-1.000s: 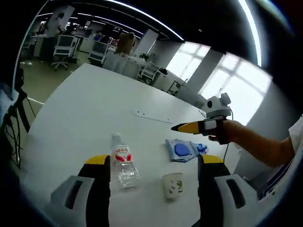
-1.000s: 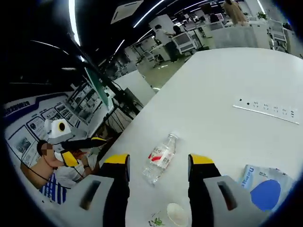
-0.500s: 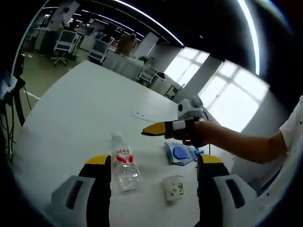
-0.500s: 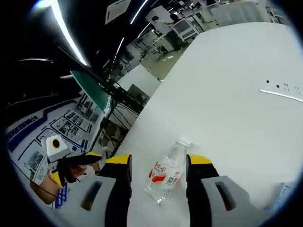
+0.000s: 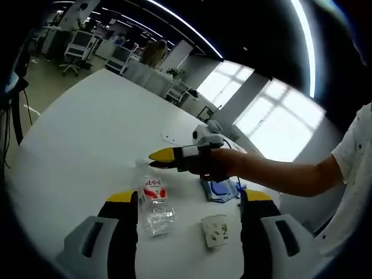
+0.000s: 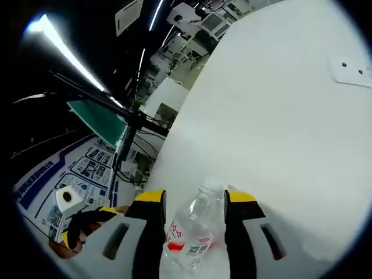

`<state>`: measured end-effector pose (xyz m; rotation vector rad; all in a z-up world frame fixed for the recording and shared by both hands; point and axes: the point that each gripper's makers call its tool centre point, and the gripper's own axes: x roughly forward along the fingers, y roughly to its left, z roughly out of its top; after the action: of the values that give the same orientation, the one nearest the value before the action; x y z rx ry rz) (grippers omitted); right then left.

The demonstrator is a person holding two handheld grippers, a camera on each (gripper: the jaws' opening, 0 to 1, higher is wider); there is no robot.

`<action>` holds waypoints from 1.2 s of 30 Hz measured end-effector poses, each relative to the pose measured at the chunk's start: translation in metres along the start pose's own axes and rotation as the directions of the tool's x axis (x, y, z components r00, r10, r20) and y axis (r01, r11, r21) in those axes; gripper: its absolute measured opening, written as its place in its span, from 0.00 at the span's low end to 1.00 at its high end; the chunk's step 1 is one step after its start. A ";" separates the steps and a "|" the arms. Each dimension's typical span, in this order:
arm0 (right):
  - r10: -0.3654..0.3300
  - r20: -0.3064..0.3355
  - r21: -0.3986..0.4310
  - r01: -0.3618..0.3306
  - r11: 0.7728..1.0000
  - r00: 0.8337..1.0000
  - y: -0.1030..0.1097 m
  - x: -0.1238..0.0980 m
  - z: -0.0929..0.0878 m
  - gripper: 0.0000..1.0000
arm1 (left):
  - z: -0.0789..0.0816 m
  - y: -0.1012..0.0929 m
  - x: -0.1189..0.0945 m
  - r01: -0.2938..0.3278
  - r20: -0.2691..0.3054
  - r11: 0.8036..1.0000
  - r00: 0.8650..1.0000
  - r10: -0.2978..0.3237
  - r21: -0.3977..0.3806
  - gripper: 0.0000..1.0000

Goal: Arrange the tabletop items into an orderly group along one side of the table until the central work area is clear of visible clutter.

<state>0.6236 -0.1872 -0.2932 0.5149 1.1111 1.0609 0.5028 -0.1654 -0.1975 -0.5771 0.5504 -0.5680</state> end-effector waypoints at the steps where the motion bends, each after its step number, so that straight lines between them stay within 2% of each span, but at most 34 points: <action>1: 0.009 -0.004 0.009 -0.009 1.000 1.000 -0.002 0.003 0.000 0.37 | 0.000 0.000 0.001 0.005 0.001 1.000 1.000 -0.005 -0.002 0.73; 14: 0.069 0.008 0.085 -0.069 0.994 0.998 -0.012 0.022 0.002 0.33 | -0.005 0.009 0.008 0.024 -0.007 1.000 1.000 -0.025 -0.016 0.72; 17: 0.076 -0.002 0.081 -0.076 0.994 0.997 -0.014 0.027 0.002 0.33 | -0.006 0.012 0.009 0.022 -0.008 1.000 1.000 -0.022 -0.020 0.72; 26: 0.091 0.003 0.104 -0.090 0.990 0.996 -0.019 0.033 0.002 0.22 | -0.010 0.019 0.012 0.018 -0.023 1.000 1.000 -0.018 -0.023 0.71; 36: 0.097 0.022 0.037 -0.097 0.995 0.995 -0.005 0.028 0.005 0.21 | -0.016 0.024 0.017 0.021 -0.047 1.000 0.999 -0.022 -0.015 0.70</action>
<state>0.6315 -0.1637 -0.3088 0.6133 1.0992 1.1186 0.5134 -0.1653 -0.2293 -0.5853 0.5939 -0.5994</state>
